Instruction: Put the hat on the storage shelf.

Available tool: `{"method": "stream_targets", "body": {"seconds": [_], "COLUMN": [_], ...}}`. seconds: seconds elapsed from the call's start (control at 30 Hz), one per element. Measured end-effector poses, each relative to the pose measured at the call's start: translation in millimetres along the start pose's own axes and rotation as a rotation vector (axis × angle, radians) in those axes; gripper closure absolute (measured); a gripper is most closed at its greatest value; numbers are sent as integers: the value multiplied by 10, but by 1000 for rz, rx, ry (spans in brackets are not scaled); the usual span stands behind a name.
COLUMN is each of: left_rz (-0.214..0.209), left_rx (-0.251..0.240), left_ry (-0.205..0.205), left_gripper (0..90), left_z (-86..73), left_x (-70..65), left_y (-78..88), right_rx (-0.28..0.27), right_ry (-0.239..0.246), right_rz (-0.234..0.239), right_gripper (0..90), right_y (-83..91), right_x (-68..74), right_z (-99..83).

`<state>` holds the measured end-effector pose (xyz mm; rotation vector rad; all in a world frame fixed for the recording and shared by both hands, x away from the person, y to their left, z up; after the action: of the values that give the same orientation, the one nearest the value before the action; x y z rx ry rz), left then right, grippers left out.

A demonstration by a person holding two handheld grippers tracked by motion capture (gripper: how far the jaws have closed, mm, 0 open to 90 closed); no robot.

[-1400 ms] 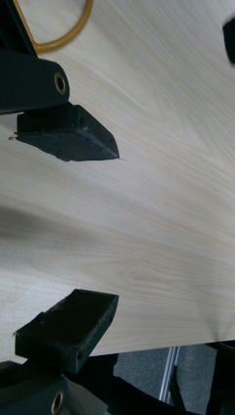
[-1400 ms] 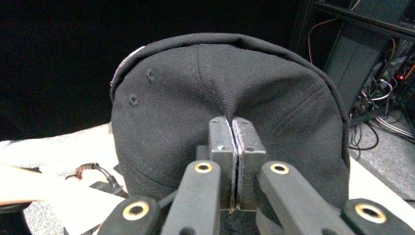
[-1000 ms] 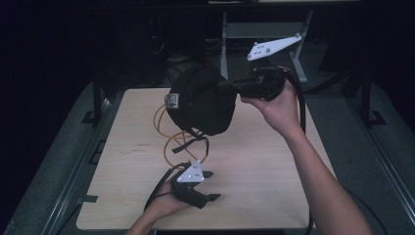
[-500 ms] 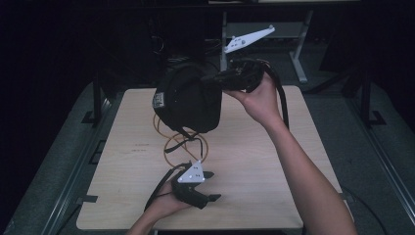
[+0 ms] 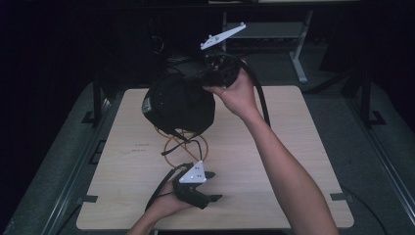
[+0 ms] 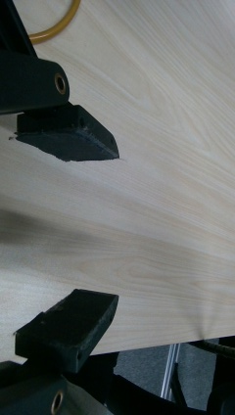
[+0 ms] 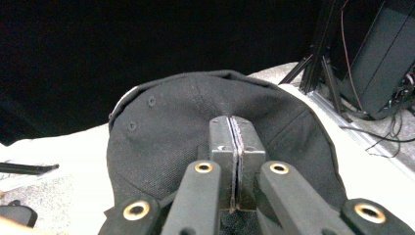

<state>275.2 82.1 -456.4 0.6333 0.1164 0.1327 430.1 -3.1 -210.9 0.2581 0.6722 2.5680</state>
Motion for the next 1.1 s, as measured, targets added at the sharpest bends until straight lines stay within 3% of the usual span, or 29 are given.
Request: {"method": "stream_targets", "body": {"seconds": [0.4, 0.5, 0.57, 0.63, 1.1], "left_rz": [-1, -2, 0, 0, 9], "left_rx": [16, 18, 18, 19, 16], "left_ry": [-12, -18, -17, -19, -15], "left_gripper": [273, 273, 273, 273, 274], "left_z": [0, 0, -4, -6, -9], "left_x": [-41, -46, -47, -53, -45], "left_y": [-32, -30, -29, -26, -3], "right_rx": [37, 47, 48, 50, 24], "right_ry": [-51, -45, -61, -52, -87], "right_rz": [5, 7, 32, 25, 4], "right_gripper": [877, 765, 676, 597, 501], "right_y": [-474, -555, -561, -548, -338], "right_x": [-13, -1, 13, 22, -71], "right_z": [-29, -53, -68, -95, -249]}}
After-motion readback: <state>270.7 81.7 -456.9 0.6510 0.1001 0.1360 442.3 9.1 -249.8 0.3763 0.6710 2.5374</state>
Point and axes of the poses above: each handheld gripper's, and its own axes: y roughly backward along the jaws, z roughly out of its top, x roughly to its left, the point moved 4 cm from there along -y, roughly forward along the jaws, and after that the axes turned 7 degrees about -z, right-handed, at the moved point
